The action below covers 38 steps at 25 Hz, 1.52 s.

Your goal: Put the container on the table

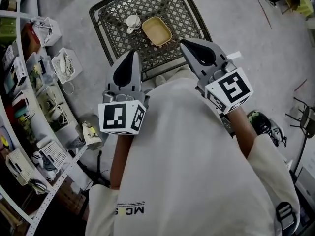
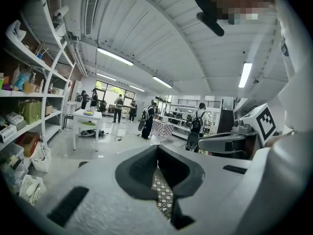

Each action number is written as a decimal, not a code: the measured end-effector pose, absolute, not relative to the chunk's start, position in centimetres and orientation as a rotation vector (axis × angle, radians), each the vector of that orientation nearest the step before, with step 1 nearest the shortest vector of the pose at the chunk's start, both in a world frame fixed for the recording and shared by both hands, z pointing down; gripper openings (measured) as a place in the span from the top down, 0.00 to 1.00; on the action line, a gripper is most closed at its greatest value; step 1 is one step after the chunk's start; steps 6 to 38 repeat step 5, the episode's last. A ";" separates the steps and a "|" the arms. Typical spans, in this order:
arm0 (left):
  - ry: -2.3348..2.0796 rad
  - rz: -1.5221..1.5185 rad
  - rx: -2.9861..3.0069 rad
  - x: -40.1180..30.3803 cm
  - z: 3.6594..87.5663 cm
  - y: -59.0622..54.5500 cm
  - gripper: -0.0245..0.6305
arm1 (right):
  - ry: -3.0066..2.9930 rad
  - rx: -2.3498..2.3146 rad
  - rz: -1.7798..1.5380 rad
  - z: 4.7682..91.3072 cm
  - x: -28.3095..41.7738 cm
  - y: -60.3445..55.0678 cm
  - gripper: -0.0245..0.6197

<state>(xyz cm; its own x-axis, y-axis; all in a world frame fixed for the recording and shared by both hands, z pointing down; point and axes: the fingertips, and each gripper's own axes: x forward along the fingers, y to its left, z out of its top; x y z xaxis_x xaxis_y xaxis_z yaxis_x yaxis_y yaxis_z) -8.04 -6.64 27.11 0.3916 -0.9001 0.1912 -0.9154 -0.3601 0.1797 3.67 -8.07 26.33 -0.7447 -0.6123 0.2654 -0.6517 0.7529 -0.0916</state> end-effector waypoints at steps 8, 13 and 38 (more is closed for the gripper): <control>-1.583 0.080 2.395 -7.6 27.3 -6.2 0.93 | -2.738 1.007 0.263 26.0 3.2 -8.0 0.93; -1.583 0.080 2.395 -7.6 27.3 -6.2 0.93 | -2.738 1.007 0.263 26.0 3.2 -8.0 0.93; -1.583 0.080 2.395 -7.6 27.3 -6.2 0.93 | -2.738 1.007 0.263 26.0 3.2 -8.0 0.93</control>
